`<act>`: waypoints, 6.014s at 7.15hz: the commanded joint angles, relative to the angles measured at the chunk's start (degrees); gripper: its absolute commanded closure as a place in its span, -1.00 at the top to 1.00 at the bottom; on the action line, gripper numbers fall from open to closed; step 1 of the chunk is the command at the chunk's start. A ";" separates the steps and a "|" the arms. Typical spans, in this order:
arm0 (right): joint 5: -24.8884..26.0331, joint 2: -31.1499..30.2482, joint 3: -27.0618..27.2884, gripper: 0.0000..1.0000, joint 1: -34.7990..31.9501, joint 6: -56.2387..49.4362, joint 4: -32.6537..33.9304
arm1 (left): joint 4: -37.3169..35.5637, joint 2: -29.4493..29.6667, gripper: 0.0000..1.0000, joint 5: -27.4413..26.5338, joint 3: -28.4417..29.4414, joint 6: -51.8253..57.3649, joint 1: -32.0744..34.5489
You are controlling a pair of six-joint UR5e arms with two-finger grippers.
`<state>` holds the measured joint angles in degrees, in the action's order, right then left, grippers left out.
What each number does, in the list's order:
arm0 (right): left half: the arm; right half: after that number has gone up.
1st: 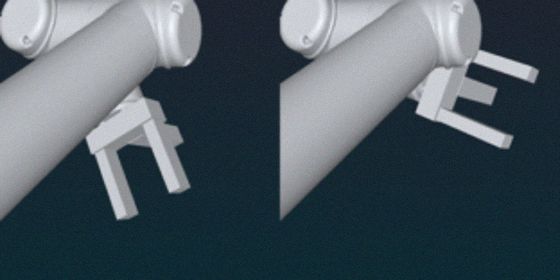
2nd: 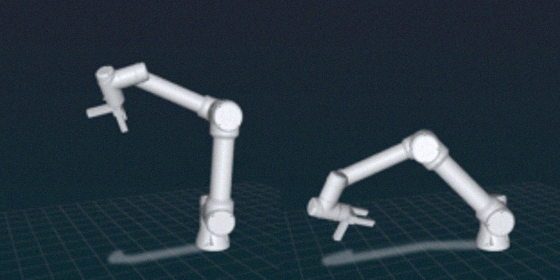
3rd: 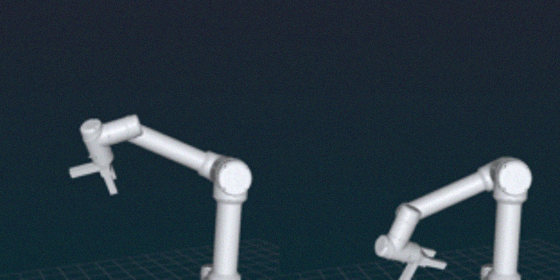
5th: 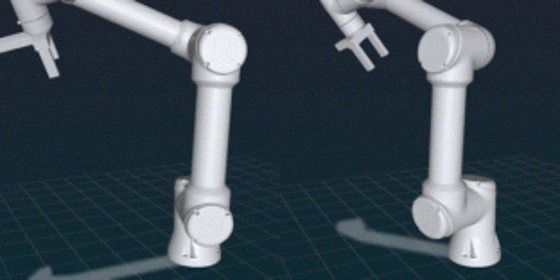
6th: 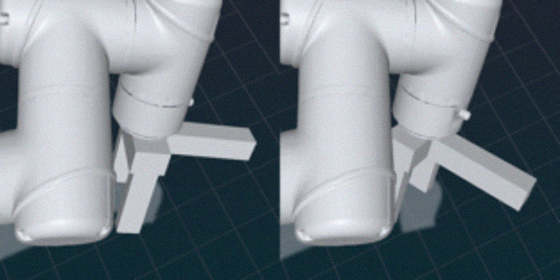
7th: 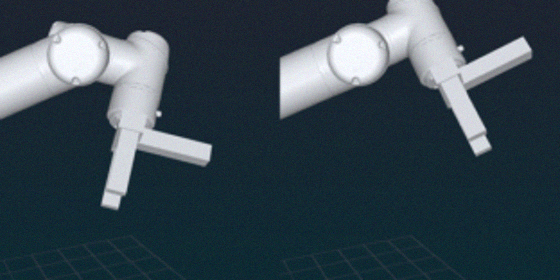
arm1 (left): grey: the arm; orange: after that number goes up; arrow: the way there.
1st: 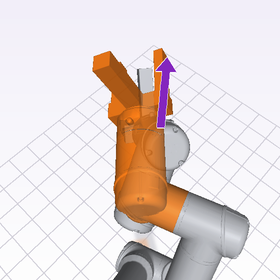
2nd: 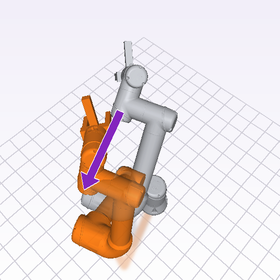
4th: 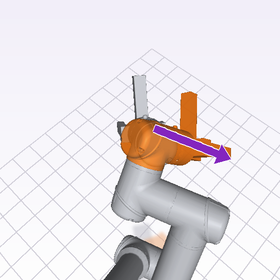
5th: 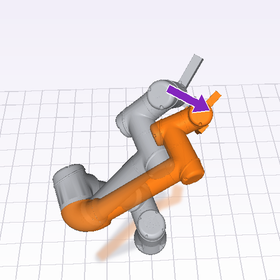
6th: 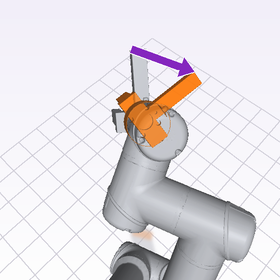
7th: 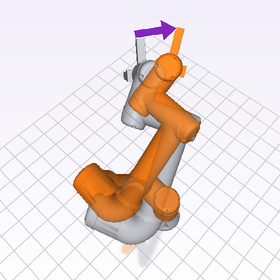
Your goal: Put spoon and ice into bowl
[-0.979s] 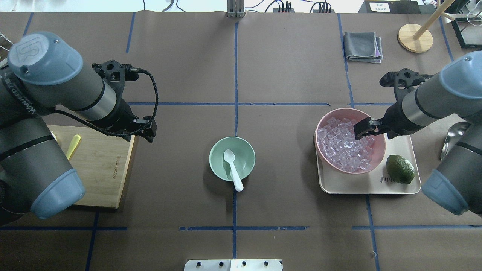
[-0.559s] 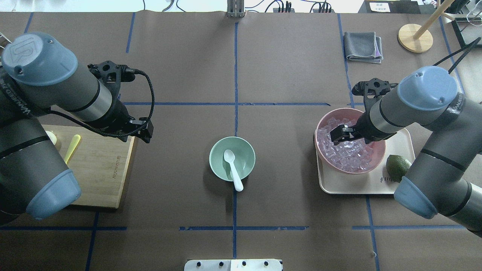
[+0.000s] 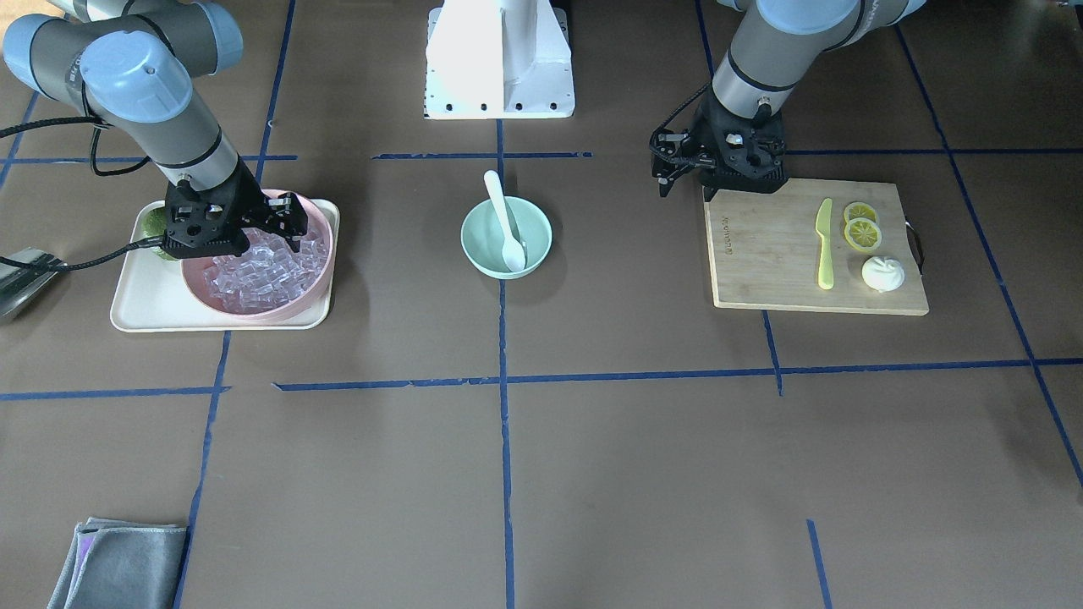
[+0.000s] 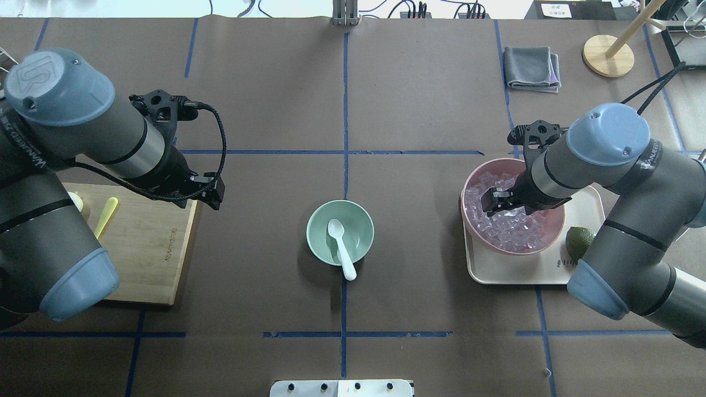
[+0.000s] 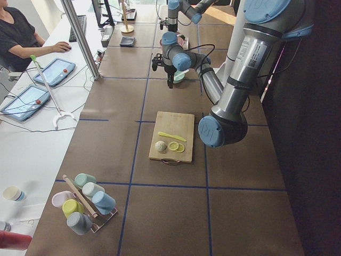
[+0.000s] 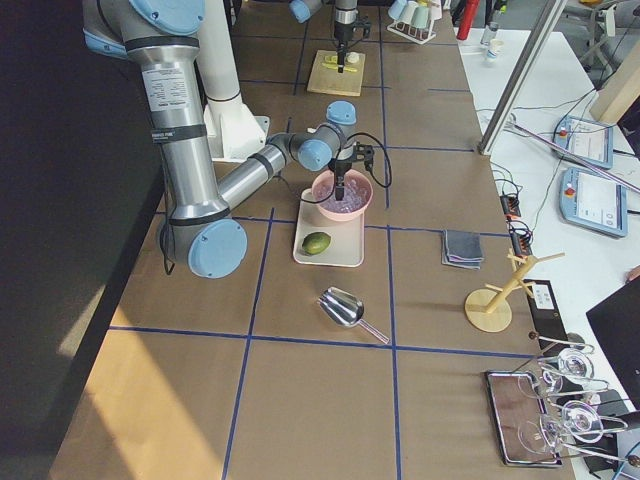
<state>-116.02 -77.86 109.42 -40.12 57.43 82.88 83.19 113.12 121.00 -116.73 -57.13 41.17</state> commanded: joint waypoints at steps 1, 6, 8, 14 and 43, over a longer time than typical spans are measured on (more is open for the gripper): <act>0.09 0.07 -0.35 0.54 0.04 -0.04 0.00 | 0.13 0.00 0.30 0.02 0.01 0.00 -0.04; 0.27 -0.37 -0.09 -0.91 -0.05 0.05 0.00 | 0.13 0.00 1.00 -0.07 -0.08 -0.09 -0.13; 0.18 0.24 1.14 -1.00 -0.05 1.35 0.00 | 0.13 0.00 1.00 -0.07 0.01 -0.09 -0.13; 7.55 21.81 -5.04 -1.00 13.56 26.03 0.09 | 0.13 -0.53 1.00 -0.07 -0.51 -0.09 0.23; -17.40 -16.01 -8.78 0.98 -47.07 -67.98 15.73 | -4.72 -19.23 1.00 16.28 23.65 68.64 45.58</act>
<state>-133.42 -93.83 100.85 -86.85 -10.51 98.60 77.16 95.47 137.38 -92.97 11.26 86.77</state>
